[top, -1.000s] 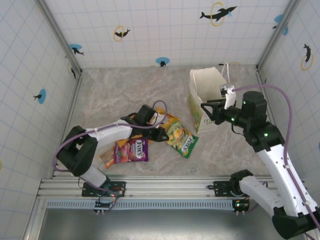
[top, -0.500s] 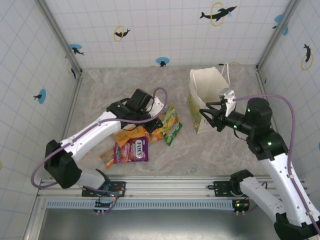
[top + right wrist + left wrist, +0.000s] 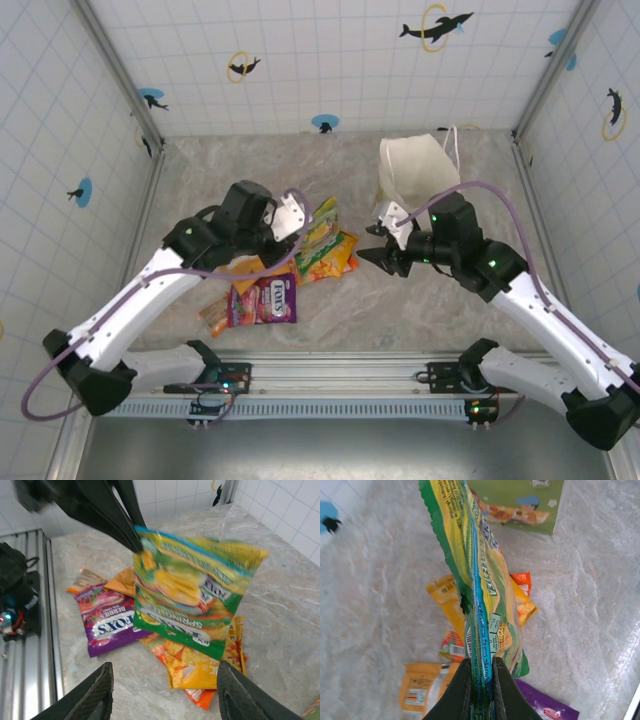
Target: Place the snacks into the paper bag
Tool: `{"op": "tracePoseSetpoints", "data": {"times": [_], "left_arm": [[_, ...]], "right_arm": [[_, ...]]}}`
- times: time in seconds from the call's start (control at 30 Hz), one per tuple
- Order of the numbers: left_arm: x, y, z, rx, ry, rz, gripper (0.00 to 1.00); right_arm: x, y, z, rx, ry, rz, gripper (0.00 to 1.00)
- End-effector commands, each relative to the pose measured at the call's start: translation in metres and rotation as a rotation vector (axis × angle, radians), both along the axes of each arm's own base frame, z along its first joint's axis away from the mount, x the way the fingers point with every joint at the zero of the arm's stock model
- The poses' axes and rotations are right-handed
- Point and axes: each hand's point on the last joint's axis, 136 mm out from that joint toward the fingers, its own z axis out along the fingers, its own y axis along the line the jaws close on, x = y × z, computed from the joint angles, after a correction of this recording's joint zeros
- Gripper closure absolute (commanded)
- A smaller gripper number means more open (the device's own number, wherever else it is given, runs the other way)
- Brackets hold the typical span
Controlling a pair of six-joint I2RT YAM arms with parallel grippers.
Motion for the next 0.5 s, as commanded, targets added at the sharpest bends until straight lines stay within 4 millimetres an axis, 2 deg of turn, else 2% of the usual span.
{"op": "tracePoseSetpoints", "data": {"times": [0.0, 0.13, 0.3, 0.47], "left_arm": [[-0.002, -0.005, 0.022, -0.035, -0.136, -0.09, 1.0], [-0.013, -0.007, 0.029, -0.065, -0.186, -0.167, 1.0], [-0.024, -0.008, 0.026, -0.07, -0.219, -0.243, 1.0], [-0.029, -0.01, 0.037, -0.106, -0.264, -0.278, 1.0]], "right_arm": [[0.014, 0.006, -0.013, -0.041, -0.105, 0.023, 0.42], [0.034, 0.01, -0.009, 0.014, -0.179, -0.012, 0.38], [0.037, 0.025, -0.014, 0.021, -0.142, 0.064, 0.34], [0.021, 0.039, -0.024, 0.032, -0.115, 0.209, 0.33]]}}
